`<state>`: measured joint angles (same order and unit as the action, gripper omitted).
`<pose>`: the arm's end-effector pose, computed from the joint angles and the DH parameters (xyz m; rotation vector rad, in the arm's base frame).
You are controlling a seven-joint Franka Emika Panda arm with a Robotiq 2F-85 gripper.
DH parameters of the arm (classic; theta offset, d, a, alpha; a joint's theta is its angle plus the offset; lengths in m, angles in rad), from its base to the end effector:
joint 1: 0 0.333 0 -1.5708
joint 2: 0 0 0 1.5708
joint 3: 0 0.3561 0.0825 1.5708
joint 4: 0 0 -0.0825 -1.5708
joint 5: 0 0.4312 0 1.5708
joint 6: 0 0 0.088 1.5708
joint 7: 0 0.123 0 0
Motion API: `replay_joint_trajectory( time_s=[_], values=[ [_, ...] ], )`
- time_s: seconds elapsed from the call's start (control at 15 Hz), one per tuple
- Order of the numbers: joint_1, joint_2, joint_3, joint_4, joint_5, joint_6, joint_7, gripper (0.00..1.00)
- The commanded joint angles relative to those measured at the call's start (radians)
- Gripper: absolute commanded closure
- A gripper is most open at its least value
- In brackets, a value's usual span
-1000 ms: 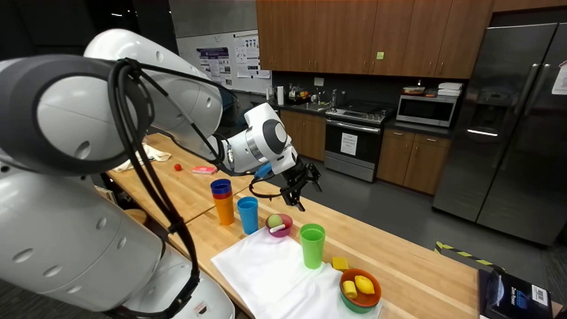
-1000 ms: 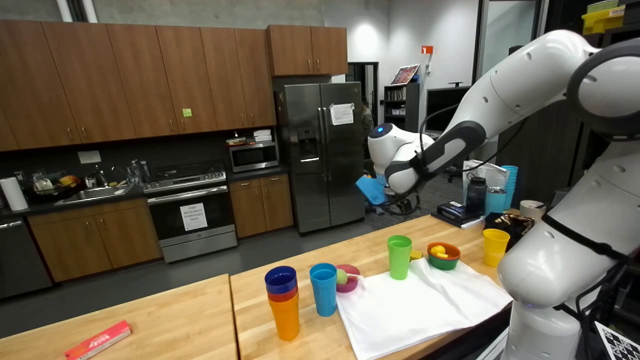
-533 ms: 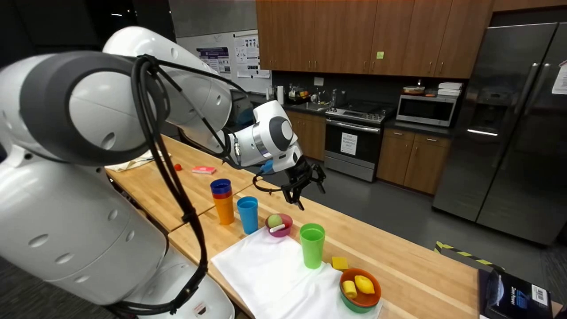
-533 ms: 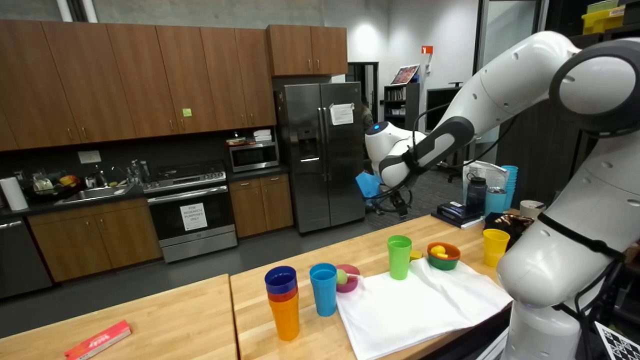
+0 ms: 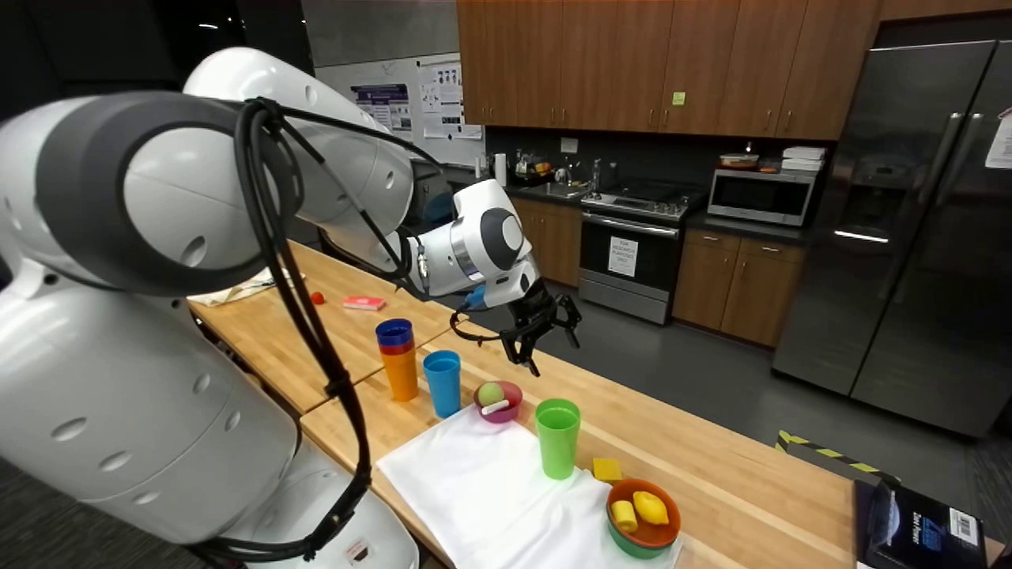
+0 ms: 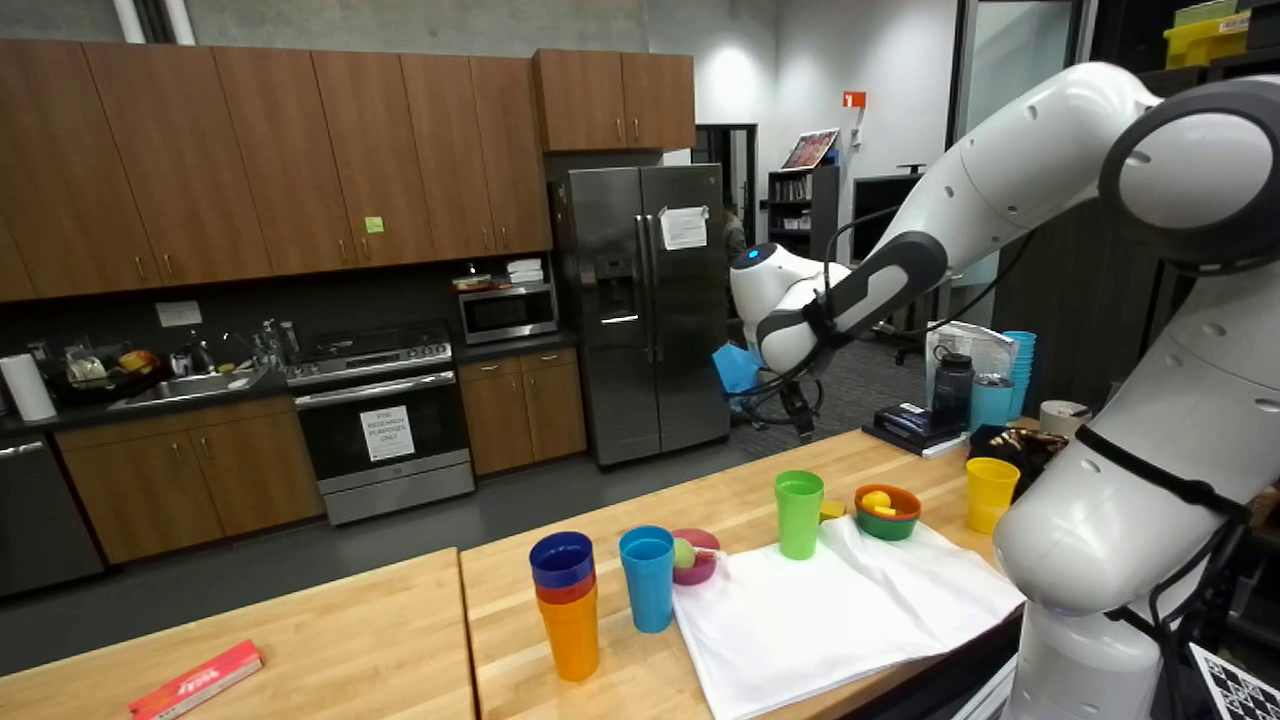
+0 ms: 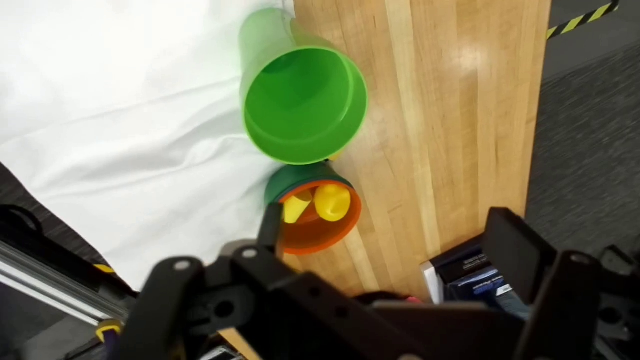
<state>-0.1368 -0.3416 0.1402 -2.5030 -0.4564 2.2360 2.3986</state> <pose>0.4621 -0.0172 0.4114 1.4492 -2.6117 0.6198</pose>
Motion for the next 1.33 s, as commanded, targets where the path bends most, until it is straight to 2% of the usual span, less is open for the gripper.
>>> replay_joint_trajectory(
  time_s=[0.0,0.4,0.47,0.53,0.6,0.8,1.07,1.2,1.27],
  values=[
    [0.004,0.001,-0.004,0.029,0.084,-0.086,0.117,0.0],
    [-0.002,0.016,-0.018,0.089,0.183,-0.239,0.268,0.0],
    [-0.03,0.017,0.0,0.1,0.204,-0.258,0.282,0.0],
    [-0.194,-0.005,0.108,0.11,0.265,-0.271,0.212,0.0],
    [-0.24,-0.007,0.136,0.12,0.294,-0.287,0.21,0.0],
    [-0.48,-0.038,0.286,0.139,0.41,-0.323,0.202,0.0],
    [-0.798,-0.123,0.511,0.123,0.628,-0.351,0.202,0.0],
    [-0.559,-0.019,0.307,0.133,0.488,-0.322,0.253,0.0],
    [-0.553,-0.018,0.306,0.132,0.487,-0.322,0.252,0.0]
  ],
)
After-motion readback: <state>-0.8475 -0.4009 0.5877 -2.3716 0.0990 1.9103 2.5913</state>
